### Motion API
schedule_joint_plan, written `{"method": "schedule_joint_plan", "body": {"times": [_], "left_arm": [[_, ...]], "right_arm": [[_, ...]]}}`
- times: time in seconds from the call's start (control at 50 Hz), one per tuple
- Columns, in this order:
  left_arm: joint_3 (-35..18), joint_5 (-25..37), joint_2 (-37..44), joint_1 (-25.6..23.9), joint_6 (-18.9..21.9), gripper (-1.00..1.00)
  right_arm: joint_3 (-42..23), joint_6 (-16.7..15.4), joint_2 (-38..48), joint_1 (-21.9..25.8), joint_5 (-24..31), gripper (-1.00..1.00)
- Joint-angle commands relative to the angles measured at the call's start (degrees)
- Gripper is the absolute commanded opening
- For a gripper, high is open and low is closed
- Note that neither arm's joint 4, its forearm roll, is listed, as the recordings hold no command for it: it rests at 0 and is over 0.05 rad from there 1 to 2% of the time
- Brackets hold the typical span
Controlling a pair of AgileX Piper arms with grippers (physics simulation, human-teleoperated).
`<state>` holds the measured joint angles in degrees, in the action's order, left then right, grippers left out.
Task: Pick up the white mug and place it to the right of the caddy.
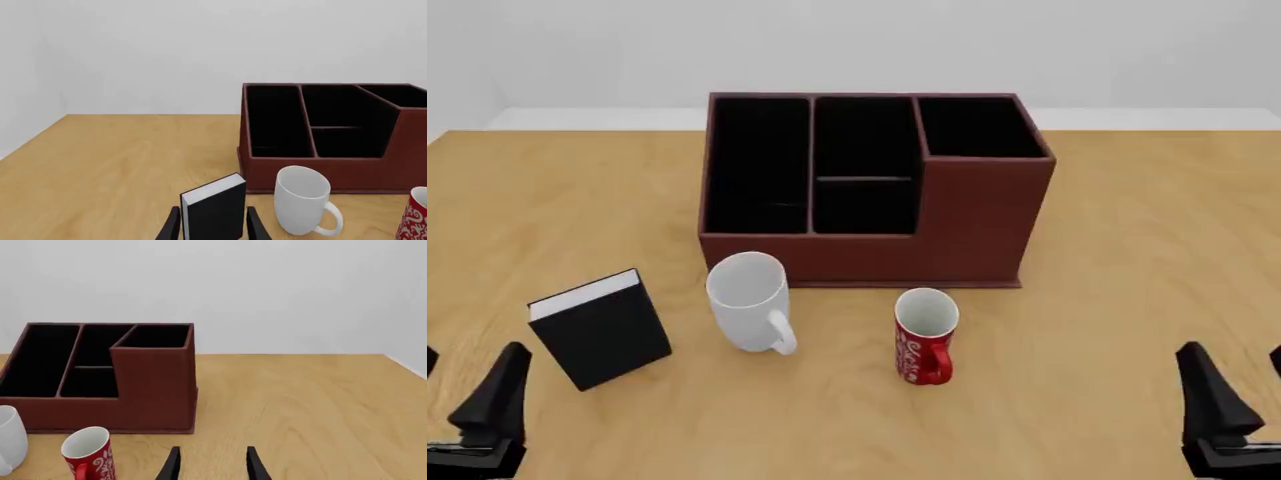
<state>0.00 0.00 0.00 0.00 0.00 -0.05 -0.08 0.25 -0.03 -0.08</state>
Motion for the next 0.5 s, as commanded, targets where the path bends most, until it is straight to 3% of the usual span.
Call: {"method": "schedule_joint_plan", "body": {"times": [0.02, 0.36, 0.5], "left_arm": [[0.0, 0.0, 0.0, 0.0, 0.0, 1.0], [0.0, 0.0, 0.0, 0.0, 0.0, 1.0], [0.0, 0.0, 0.0, 0.0, 0.0, 1.0]], "right_arm": [[-0.15, 0.45, 0.56, -0.35, -0.1, 1.0], [-0.76, 2.0, -0.19, -0.48, 0.98, 1.0], [-4.78, 3.06, -0.22, 0.91, 3.73, 1.0]]}}
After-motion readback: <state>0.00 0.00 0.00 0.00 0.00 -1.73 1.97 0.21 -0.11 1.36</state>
